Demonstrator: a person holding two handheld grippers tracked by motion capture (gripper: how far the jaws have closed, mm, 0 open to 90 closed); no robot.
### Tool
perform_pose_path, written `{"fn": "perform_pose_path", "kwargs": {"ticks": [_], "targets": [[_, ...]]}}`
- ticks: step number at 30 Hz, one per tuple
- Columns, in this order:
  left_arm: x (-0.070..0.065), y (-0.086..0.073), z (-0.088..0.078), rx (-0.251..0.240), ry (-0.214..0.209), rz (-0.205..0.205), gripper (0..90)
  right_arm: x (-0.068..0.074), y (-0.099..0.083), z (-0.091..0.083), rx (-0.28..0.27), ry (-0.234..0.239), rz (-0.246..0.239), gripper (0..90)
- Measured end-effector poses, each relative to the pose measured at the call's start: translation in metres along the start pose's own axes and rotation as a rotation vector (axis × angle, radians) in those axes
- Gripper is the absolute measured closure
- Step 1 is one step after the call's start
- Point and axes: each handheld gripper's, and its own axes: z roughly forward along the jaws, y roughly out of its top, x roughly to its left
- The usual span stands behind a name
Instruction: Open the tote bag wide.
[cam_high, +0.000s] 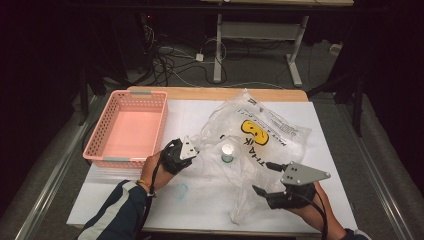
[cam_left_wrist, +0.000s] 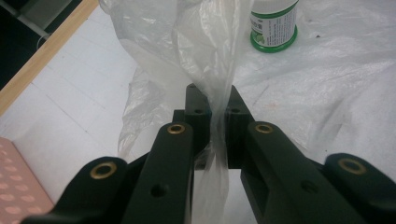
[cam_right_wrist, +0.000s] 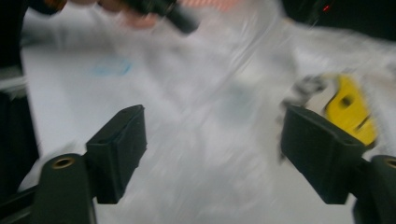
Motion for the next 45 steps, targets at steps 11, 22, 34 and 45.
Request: {"fn": "perform_pose_path", "kwargs": {"ticks": [11,22,34,45], "targets": [[0.000,-0.001,0.007,-0.018,0.014,-0.031,73.5,0.006,-0.047,0.034,0.226,0.068,-0.035,21.1],[0.008,0.002,0.041,0.015,0.032,-0.133,41.8,-0.009,-0.055,0.047,0.273,0.090,0.021,66.9],[0.010,-0.002,0.065,0.056,-0.079,-0.141,79.2,-0.015,-0.053,0.048,0.263,0.040,0.046,88.4],[0.011,0.013,0.026,-0.035,-0.063,-0.112,86.4,-0.017,-0.035,0.019,0.067,-0.069,0.056,89.4]]}}
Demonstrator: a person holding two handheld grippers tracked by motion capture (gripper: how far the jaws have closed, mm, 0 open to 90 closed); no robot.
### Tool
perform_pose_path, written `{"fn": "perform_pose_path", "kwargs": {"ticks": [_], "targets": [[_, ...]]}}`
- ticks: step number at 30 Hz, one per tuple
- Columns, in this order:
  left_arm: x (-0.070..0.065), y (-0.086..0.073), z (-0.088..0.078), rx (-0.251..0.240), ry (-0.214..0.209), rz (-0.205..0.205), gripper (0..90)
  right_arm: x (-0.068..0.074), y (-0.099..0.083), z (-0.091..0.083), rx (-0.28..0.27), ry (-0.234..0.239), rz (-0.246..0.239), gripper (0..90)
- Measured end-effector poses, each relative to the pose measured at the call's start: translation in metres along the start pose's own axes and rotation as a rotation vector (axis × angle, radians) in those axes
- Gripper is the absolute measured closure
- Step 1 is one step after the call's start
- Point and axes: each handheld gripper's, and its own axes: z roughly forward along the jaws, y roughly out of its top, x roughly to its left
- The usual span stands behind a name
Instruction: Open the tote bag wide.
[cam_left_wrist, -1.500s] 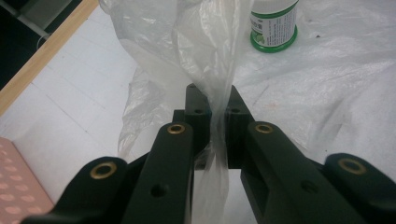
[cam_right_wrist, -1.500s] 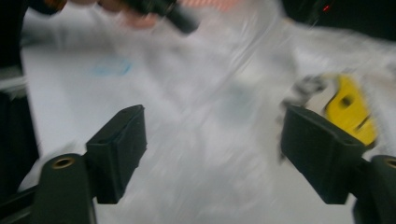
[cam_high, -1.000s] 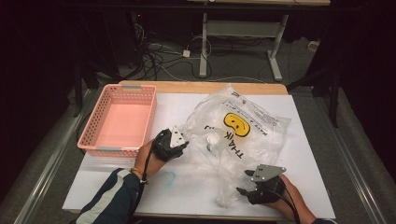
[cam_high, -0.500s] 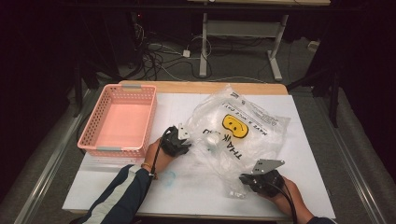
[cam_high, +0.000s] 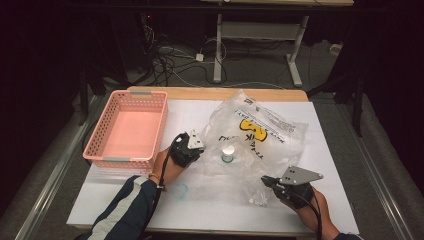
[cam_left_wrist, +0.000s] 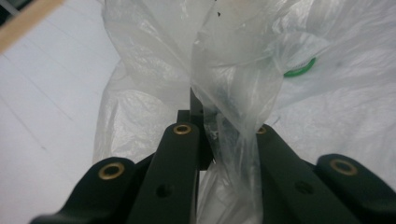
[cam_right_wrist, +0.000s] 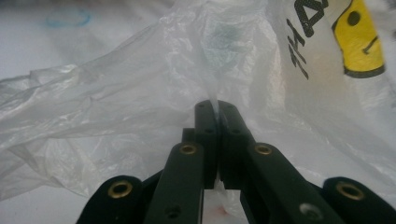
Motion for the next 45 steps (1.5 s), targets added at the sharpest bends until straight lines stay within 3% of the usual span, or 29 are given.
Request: {"fn": "perform_pose_path", "kwargs": {"ticks": [10,15,23,32,45], "targets": [[0.012,0.006,-0.037,-0.072,0.064,-0.006,86.4,-0.003,0.022,-0.032,-0.165,-0.074,-0.009,90.0],[0.017,0.010,-0.045,-0.080,0.100,0.009,86.3,-0.010,0.035,-0.043,-0.227,-0.097,-0.007,90.0],[0.018,0.016,-0.048,-0.047,0.106,0.037,86.1,-0.024,0.049,-0.058,-0.292,-0.166,-0.018,90.0],[0.025,0.020,-0.059,-0.080,0.110,0.025,86.1,-0.034,0.060,-0.070,-0.348,-0.217,-0.016,90.0],[0.032,0.028,-0.072,-0.106,0.120,0.021,86.1,-0.045,0.072,-0.078,-0.396,-0.248,0.001,90.0]]}}
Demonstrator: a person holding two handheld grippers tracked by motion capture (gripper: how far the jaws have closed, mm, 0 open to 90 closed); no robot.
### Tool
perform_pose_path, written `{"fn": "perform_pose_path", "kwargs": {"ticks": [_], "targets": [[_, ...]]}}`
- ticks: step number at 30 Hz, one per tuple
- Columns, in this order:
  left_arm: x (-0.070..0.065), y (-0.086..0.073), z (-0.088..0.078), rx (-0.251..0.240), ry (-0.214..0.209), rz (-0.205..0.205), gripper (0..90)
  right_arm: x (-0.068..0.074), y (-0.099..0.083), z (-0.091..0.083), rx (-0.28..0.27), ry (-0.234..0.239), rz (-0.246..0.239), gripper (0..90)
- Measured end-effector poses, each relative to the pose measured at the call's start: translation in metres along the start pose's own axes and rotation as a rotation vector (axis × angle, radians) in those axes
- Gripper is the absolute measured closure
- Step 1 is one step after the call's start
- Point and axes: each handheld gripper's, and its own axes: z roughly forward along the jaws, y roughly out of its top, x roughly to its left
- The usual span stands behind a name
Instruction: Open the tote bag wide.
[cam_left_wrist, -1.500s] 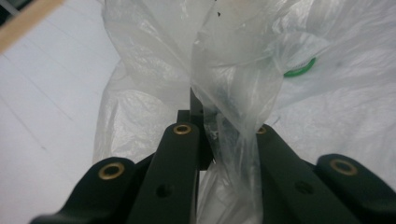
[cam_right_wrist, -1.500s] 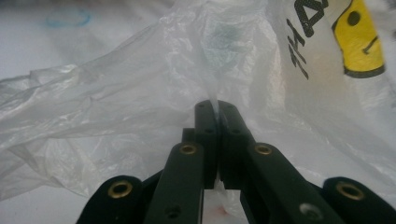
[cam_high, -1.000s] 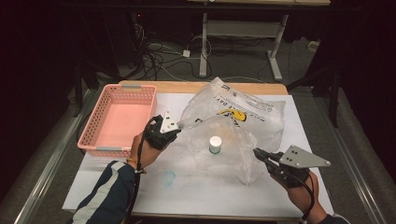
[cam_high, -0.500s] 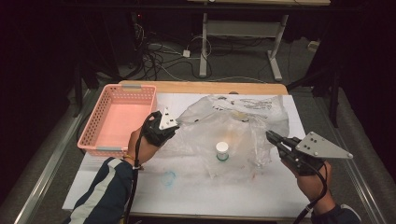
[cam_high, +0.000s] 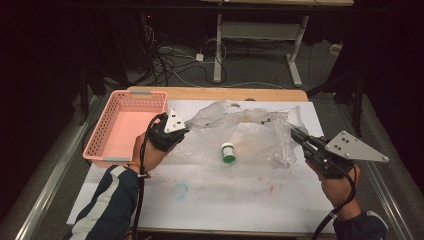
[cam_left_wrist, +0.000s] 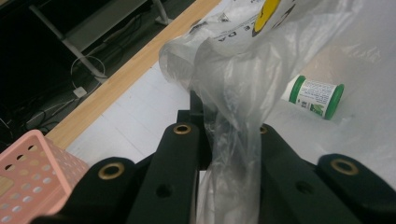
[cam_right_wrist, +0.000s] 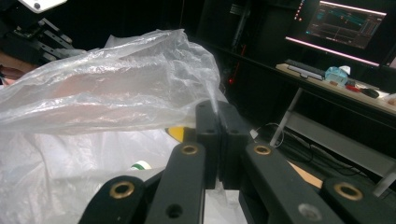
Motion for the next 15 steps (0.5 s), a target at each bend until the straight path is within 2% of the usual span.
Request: {"fn": "perform_pose_path", "kwargs": {"ticks": [6,15], "targets": [[0.0036,0.0035,-0.0043,-0.008,0.002,0.007,86.1,-0.0034,0.0008,0.0011,-0.004,-0.007,0.004,90.0],[0.0098,0.0077,-0.0097,-0.028,0.007,-0.003,86.2,-0.0084,0.0034,0.0036,-0.007,-0.016,0.009,90.0]]}}
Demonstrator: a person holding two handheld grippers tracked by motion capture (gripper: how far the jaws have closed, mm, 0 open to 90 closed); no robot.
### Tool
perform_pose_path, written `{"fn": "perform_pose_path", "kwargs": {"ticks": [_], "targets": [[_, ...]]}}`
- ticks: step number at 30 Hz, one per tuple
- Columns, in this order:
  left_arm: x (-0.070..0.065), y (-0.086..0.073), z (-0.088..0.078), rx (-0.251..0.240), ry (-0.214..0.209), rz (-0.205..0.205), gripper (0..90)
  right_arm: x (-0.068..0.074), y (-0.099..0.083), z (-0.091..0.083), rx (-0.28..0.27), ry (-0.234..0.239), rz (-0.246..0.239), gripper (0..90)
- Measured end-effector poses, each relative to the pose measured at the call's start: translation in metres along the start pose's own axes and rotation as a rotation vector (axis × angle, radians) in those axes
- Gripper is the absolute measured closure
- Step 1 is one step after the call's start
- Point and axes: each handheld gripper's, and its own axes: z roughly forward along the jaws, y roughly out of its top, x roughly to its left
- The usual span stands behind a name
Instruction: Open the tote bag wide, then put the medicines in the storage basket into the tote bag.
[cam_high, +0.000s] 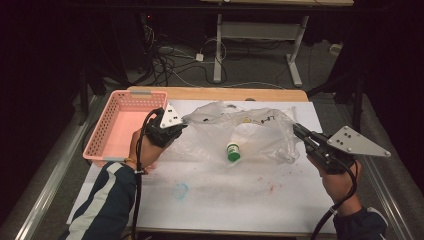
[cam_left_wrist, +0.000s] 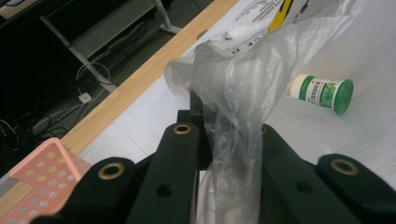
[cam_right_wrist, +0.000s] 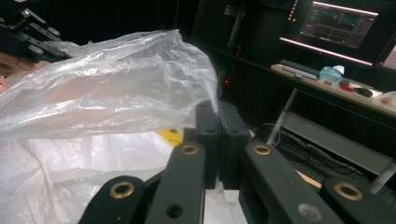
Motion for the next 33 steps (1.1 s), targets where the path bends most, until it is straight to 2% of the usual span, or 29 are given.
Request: {"fn": "perform_pose_path", "kwargs": {"ticks": [8,18,23,27,29,33], "targets": [[0.010,0.006,-0.008,-0.022,0.010,0.001,86.3,-0.005,0.006,0.005,-0.013,-0.009,0.012,90.0],[0.020,0.009,-0.026,-0.062,0.027,-0.021,86.3,-0.005,0.017,0.005,-0.048,-0.020,-0.005,90.0],[0.022,0.017,-0.033,-0.093,0.041,-0.013,86.3,-0.005,0.029,0.005,-0.077,-0.028,-0.020,90.0],[0.025,0.023,-0.029,-0.125,0.051,-0.021,86.3,-0.007,0.039,0.009,-0.096,-0.040,-0.035,90.0],[0.028,0.025,-0.024,-0.149,0.039,-0.044,86.3,-0.009,0.041,0.014,-0.104,-0.046,-0.031,90.0],[0.032,0.029,-0.011,-0.185,0.035,-0.055,86.3,-0.018,0.045,0.027,-0.104,-0.063,-0.021,90.0]]}}
